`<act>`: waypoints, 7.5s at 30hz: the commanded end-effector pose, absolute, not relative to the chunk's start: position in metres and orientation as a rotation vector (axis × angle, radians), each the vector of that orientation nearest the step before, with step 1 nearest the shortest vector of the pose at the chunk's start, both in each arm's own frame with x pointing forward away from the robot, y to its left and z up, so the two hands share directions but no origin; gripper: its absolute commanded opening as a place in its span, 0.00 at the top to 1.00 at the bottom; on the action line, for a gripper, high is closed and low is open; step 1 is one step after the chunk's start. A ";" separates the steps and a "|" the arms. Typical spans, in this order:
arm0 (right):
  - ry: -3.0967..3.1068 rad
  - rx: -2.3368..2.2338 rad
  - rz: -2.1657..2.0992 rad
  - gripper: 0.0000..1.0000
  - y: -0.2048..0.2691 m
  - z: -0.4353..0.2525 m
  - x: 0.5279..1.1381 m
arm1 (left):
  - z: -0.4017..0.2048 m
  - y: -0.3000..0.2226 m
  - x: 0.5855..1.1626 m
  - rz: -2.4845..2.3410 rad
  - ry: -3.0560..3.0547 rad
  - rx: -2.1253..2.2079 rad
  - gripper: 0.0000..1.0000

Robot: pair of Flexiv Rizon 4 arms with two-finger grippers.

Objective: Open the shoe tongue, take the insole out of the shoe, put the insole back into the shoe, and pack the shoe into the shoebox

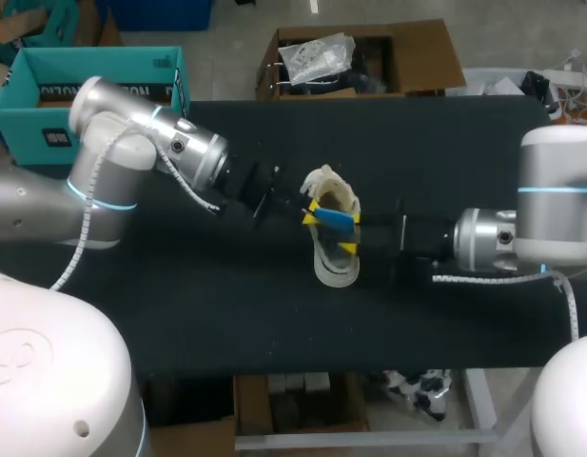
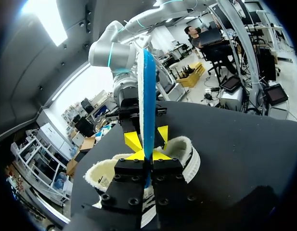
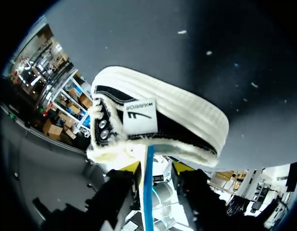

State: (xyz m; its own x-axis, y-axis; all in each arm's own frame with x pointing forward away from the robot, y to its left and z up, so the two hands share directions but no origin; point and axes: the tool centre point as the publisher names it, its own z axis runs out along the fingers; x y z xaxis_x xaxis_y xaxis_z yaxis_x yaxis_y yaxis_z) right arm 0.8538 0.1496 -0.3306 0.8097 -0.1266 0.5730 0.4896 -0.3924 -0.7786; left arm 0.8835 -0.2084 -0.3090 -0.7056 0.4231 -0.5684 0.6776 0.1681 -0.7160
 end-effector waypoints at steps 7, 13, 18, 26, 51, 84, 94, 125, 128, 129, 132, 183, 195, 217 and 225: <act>-0.283 -1.894 -0.682 1.00 0.157 -0.319 0.849 | -0.312 -0.210 0.876 -1.551 2.197 1.057 1.00; -0.287 -1.896 -0.689 1.00 0.154 -0.325 0.855 | -0.312 -0.209 0.878 -1.530 2.203 1.057 1.00; -0.291 -1.911 -0.685 1.00 0.152 -0.331 0.865 | -0.315 -0.211 0.886 -1.509 2.211 1.035 1.00; -0.233 -1.931 -0.644 1.00 0.146 -0.346 0.882 | -0.326 -0.213 0.901 -1.499 2.256 0.971 1.00; -0.196 -1.957 -0.613 1.00 0.148 -0.352 0.887 | -0.308 -0.215 0.879 -1.558 2.187 1.046 0.59; -0.291 -1.919 -0.690 1.00 0.154 -0.331 0.856 | -0.316 -0.211 0.876 -1.535 2.183 1.021 1.00; -0.236 -1.956 -0.638 1.00 0.149 -0.345 0.885 | -0.329 -0.218 0.894 -1.505 2.225 0.956 1.00; -0.199 -2.026 -0.629 0.55 0.150 -0.336 0.867 | -0.316 -0.215 0.879 -1.515 2.196 0.977 1.00; -0.201 -2.035 -0.641 0.55 0.153 -0.331 0.856 | -0.317 -0.212 0.878 -1.517 2.196 0.969 1.00; -0.207 -2.032 -0.649 0.57 0.154 -0.330 0.853 | -0.317 -0.211 0.878 -1.518 2.195 0.966 1.00; -0.214 -2.025 -0.662 0.74 0.155 -0.328 0.848 | -0.318 -0.210 0.877 -1.522 2.194 0.959 1.00; -0.226 -2.062 -0.637 0.75 0.158 -0.327 0.851 | -0.329 -0.215 0.888 -1.525 2.218 0.871 1.00; -0.232 -2.062 -0.585 1.00 0.157 -0.335 0.872 | -0.332 -0.216 0.891 -1.520 2.226 0.834 1.00; -0.252 -2.227 -0.475 1.00 0.159 -0.334 0.857 | -0.291 -0.175 0.881 -1.535 2.291 0.569 0.00; -0.210 -2.281 -0.370 1.00 0.155 -0.355 0.856 | -0.268 -0.155 0.873 -1.547 2.334 0.340 0.00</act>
State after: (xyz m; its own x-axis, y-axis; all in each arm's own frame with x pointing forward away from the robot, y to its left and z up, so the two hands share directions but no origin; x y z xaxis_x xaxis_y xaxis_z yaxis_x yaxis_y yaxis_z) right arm 0.8511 0.1521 -0.3508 0.9296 -0.0039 0.3685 0.2793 -0.6449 -0.7114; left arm 0.8884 -0.1646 -0.2787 -0.9246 0.0621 -0.3758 0.3732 0.3455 -0.8610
